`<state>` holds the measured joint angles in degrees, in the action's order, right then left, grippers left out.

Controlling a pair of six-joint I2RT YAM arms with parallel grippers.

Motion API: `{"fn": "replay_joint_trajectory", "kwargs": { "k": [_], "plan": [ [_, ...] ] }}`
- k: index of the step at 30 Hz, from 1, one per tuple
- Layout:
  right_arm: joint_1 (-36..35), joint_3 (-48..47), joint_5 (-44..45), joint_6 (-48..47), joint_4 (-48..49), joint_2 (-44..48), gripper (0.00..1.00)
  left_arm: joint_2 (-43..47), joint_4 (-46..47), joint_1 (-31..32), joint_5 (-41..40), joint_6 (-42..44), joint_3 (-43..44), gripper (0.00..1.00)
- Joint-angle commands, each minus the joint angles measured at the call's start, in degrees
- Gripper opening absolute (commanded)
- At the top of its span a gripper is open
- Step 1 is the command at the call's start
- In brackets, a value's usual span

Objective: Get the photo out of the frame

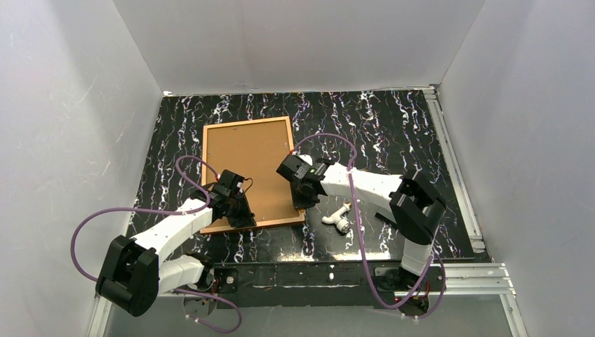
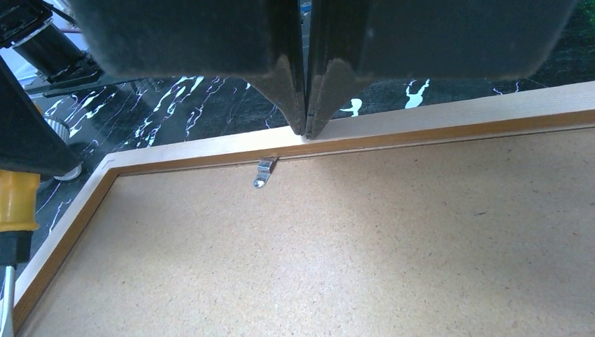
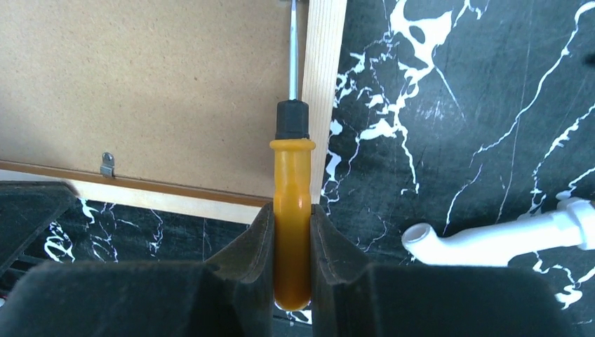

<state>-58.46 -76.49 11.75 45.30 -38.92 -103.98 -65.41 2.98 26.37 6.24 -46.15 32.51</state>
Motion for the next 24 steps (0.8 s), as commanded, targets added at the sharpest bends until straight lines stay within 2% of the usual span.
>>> {"fn": "replay_joint_trajectory", "kwargs": {
  "k": [1,5,8,13,19,21,24],
  "plan": [
    [1.2,0.4,2.5,-1.3,0.1,2.5,0.01,-2.9,-13.2,-0.4,-10.4,1.6,-3.6,0.0],
    [-0.2,7.5,-2.1,2.6,2.9,6.1,0.01,-2.9,-13.1,-0.4,-10.4,1.2,-3.4,0.0],
    [-1.2,9.0,-0.8,4.7,2.3,5.7,0.01,-3.5,-13.8,-0.4,-10.8,0.7,-3.0,0.0],
    [-1.9,5.4,4.7,5.6,-1.8,3.9,0.01,-3.6,-15.3,-0.4,-12.0,0.0,-2.6,0.0],
    [2.6,-9.2,14.0,1.5,-7.8,-5.4,0.01,-5.7,-17.6,-0.4,-14.2,-0.1,-1.9,0.0],
    [3.0,-9.6,12.5,-2.3,-4.7,-4.3,0.01,-6.0,-16.9,-0.4,-13.6,-0.2,-2.1,0.0],
    [2.7,-4.5,9.1,-4.2,-1.3,0.1,0.01,-5.7,-16.5,-0.4,-12.8,-0.2,-2.0,0.0]
  ]
}}
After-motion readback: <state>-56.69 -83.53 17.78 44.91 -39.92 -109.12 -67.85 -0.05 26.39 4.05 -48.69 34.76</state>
